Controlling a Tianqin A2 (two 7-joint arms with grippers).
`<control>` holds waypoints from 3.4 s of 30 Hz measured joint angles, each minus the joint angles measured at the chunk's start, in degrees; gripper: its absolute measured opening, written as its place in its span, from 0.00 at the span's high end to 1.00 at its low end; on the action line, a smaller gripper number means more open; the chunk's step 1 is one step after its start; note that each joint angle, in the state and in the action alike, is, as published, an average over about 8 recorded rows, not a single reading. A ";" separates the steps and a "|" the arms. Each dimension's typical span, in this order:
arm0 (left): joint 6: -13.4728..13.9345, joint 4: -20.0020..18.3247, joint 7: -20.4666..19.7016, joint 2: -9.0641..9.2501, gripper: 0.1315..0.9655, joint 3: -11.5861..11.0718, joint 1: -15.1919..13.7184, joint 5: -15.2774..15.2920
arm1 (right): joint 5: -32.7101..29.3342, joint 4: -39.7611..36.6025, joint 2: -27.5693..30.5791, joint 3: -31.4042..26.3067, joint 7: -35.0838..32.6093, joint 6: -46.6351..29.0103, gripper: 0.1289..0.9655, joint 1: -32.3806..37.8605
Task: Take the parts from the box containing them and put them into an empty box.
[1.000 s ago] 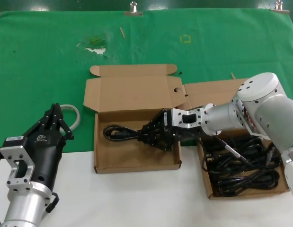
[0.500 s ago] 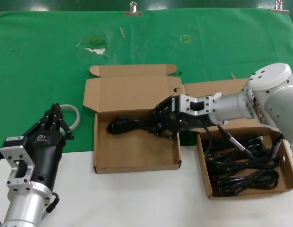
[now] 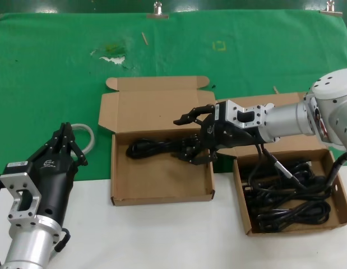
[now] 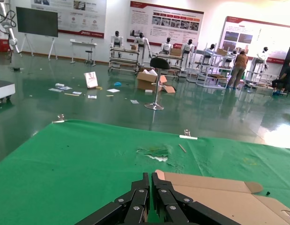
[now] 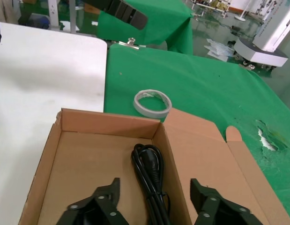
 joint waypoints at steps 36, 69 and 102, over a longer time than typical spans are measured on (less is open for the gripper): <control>0.00 0.00 0.00 0.00 0.60 0.00 0.00 -0.01 | 5.70 26.12 2.97 5.92 11.91 16.79 0.01 -20.56; -0.01 0.00 0.01 0.00 0.02 0.01 0.00 -0.02 | 13.80 65.94 7.17 14.38 29.83 43.39 0.00 -52.04; -0.01 0.00 0.01 0.00 0.00 0.01 0.00 -0.02 | 18.16 87.37 9.44 18.93 39.51 57.76 0.00 -68.93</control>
